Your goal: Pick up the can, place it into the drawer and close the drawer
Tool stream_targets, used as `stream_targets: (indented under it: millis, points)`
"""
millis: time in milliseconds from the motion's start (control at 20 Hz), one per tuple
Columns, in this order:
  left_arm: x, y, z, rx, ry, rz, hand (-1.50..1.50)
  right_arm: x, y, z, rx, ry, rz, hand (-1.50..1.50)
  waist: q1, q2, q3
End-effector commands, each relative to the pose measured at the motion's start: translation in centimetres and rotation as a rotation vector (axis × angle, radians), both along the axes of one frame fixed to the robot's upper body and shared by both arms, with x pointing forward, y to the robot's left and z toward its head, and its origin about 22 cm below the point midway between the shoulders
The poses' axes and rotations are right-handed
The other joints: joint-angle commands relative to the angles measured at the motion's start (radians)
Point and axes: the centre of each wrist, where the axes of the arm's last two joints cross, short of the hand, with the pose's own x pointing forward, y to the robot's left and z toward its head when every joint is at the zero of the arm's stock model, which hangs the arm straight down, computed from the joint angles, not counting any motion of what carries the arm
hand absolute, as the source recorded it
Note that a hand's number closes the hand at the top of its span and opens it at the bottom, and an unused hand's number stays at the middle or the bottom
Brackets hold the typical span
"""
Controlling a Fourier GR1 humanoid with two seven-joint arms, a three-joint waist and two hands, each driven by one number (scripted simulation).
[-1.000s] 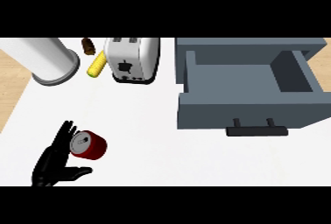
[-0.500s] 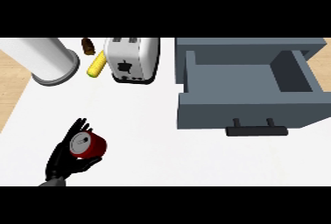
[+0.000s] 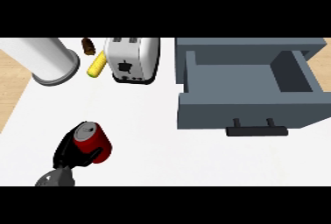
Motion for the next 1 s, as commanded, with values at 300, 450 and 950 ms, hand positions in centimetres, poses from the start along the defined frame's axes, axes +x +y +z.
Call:
stream_targets:
  millis: [300, 450, 950]
  points:
    - [4.7, -6.0, 3.7, -0.040, -0.098, 0.130, 1.50, 0.6, 1.4, 0.5, 0.015, -0.020, -0.005, -1.50, -0.003, 0.002, 0.000]
    - [4.2, -4.8, 3.7, -0.028, -0.116, 0.187, 1.50, 0.1, 2.2, -0.1, 0.016, -0.012, -0.016, -1.50, -0.004, 0.000, 0.001]
    - [7.7, -9.6, 14.6, 0.033, -0.244, 0.127, 1.50, -0.1, 1.4, 1.1, 0.010, -0.011, -0.023, -1.50, 0.005, -0.002, 0.001]
